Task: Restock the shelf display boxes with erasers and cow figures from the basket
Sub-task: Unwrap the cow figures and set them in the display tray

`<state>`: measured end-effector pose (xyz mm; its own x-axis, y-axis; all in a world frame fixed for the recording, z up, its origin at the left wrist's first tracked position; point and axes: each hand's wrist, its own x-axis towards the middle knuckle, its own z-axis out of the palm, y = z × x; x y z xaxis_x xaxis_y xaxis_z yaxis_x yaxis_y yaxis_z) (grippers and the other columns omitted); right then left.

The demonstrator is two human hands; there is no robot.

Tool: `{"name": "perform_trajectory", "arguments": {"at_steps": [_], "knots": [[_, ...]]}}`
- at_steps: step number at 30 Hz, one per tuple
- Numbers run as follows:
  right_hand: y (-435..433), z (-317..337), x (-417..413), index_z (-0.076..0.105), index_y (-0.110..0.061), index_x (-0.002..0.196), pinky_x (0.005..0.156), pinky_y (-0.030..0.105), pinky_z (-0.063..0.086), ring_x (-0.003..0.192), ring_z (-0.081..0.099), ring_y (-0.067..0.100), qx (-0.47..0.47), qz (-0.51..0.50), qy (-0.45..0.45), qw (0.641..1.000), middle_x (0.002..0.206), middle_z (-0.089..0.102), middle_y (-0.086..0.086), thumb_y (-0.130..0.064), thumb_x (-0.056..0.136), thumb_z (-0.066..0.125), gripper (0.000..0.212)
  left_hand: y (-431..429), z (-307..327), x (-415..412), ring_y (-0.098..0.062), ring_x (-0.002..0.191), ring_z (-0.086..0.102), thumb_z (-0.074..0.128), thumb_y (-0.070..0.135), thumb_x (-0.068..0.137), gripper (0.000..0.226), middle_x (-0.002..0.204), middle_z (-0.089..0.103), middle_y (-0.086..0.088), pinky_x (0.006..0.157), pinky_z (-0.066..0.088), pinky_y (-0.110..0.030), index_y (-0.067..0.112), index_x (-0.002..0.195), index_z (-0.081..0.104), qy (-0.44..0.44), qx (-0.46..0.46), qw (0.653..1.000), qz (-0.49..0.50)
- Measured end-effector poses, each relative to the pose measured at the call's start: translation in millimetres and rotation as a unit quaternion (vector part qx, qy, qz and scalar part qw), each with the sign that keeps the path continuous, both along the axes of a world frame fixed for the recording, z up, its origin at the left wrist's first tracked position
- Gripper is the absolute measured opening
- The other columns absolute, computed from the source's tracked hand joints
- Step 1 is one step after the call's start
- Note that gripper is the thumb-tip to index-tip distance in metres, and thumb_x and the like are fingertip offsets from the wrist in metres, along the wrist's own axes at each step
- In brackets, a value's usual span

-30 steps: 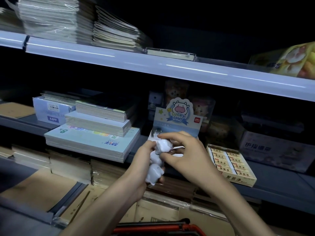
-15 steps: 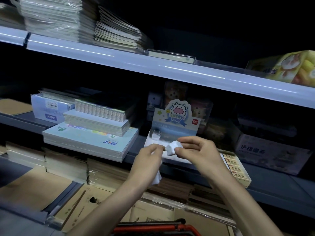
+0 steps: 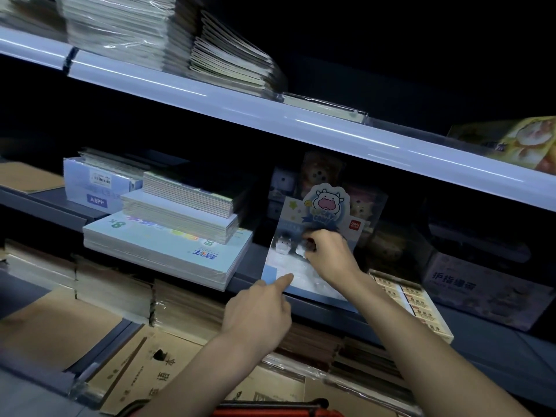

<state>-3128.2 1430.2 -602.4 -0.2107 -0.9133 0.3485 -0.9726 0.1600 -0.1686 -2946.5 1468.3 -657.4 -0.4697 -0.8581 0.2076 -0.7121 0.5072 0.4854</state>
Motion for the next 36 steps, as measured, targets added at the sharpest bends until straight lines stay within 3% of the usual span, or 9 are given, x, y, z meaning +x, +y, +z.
{"name": "perform_trajectory", "arguments": {"at_steps": [14,18,21,23,26,29,31,34,36], "knots": [[-6.7,-4.2,0.7,0.073,-0.018,0.124,0.083,0.032,0.056,0.108,0.067,0.019,0.0,0.0,-0.076,0.997,0.124,0.071,0.001,-0.003,0.095,0.065,0.034,-5.0,1.8,4.1,-0.03,0.105,0.065,0.037,0.031,0.103,0.055,0.123,0.063,-0.004,0.085,0.051,-0.037,0.05,0.154,0.031,-0.022,-0.019,1.0,-0.01],[2.5,-4.2,2.8,0.069,-0.023,0.131,0.098,0.04,0.056,0.123,0.063,0.021,-0.022,-0.001,-0.099,0.995,0.131,0.069,0.001,0.013,0.088,0.054,0.058,-7.8,2.3,4.8,-0.028,0.106,0.065,0.036,0.032,0.104,0.053,0.126,0.062,-0.003,0.086,0.053,-0.037,0.05,0.153,0.034,-0.019,-0.032,0.999,-0.008],[17.1,0.6,7.9,0.072,-0.021,0.126,0.101,0.036,0.054,0.12,0.064,0.018,-0.053,0.012,-0.113,0.992,0.126,0.071,0.0,0.019,0.084,0.05,0.062,-8.7,9.4,9.2,-0.025,0.106,0.065,0.037,0.036,0.104,0.046,0.125,0.063,-0.001,0.087,0.053,-0.038,0.046,0.149,0.044,0.054,-0.031,0.998,0.001],[31.3,7.3,13.4,0.074,-0.021,0.121,0.101,0.027,0.053,0.114,0.064,0.01,-0.085,0.027,-0.137,0.987,0.12,0.072,-0.006,0.016,0.087,0.055,0.054,-5.4,17.2,13.1,-0.021,0.087,0.067,0.04,0.039,0.101,0.034,0.1,0.07,0.004,0.078,0.053,-0.038,0.042,0.131,0.057,0.153,0.003,0.988,-0.007],[60.3,19.9,23.7,0.077,-0.027,0.112,0.089,0.014,0.052,0.097,0.065,-0.003,-0.122,0.067,-0.221,0.965,0.104,0.072,-0.019,0.006,0.091,0.064,0.041,2.9,38.8,10.1,-0.023,0.047,0.053,0.039,0.043,0.083,0.03,0.067,0.061,0.0,0.057,0.046,-0.036,0.024,0.099,0.057,0.368,0.197,0.908,-0.01],[87.0,25.7,28.8,0.078,-0.029,0.103,0.082,0.025,0.059,0.091,0.071,0.007,-0.132,0.112,-0.344,0.923,0.095,0.076,-0.01,0.003,0.091,0.067,0.035,9.6,57.5,7.3,-0.023,0.041,0.045,0.042,0.03,0.088,0.027,0.07,0.055,-0.017,0.044,0.037,-0.024,0.007,0.087,0.055,0.51,0.408,0.757,-0.018],[100.0,30.8,33.1,0.078,-0.022,0.102,0.074,0.029,0.062,0.086,0.073,0.02,-0.126,0.123,-0.433,0.884,0.093,0.077,0.001,0.002,0.093,0.067,0.028,13.8,63.8,9.1,-0.021,0.039,0.047,0.041,0.025,0.1,0.034,0.067,0.053,-0.019,0.034,0.034,-0.02,-0.001,0.087,0.058,0.525,0.479,0.701,-0.059],[112.6,37.0,36.1,0.077,-0.016,0.107,0.066,0.023,0.057,0.085,0.073,0.019,-0.1,0.129,-0.476,0.864,0.094,0.076,0.008,0.0,0.094,0.067,0.022,12.9,59.4,9.2,-0.019,0.044,0.049,0.049,0.031,0.104,0.034,0.072,0.059,-0.018,0.037,0.039,-0.02,0.001,0.096,0.064,0.555,0.507,0.655,-0.075],[116.4,38.8,36.8,0.077,-0.018,0.109,0.065,0.021,0.056,0.081,0.069,0.013,-0.077,0.133,-0.47,0.869,0.095,0.074,0.008,-0.003,0.093,0.069,0.024,10.3,54.9,9.0,-0.015,0.043,0.048,0.054,0.039,0.102,0.035,0.07,0.059,-0.013,0.039,0.038,-0.018,0.008,0.106,0.068,0.55,0.502,0.663,-0.077]]}}
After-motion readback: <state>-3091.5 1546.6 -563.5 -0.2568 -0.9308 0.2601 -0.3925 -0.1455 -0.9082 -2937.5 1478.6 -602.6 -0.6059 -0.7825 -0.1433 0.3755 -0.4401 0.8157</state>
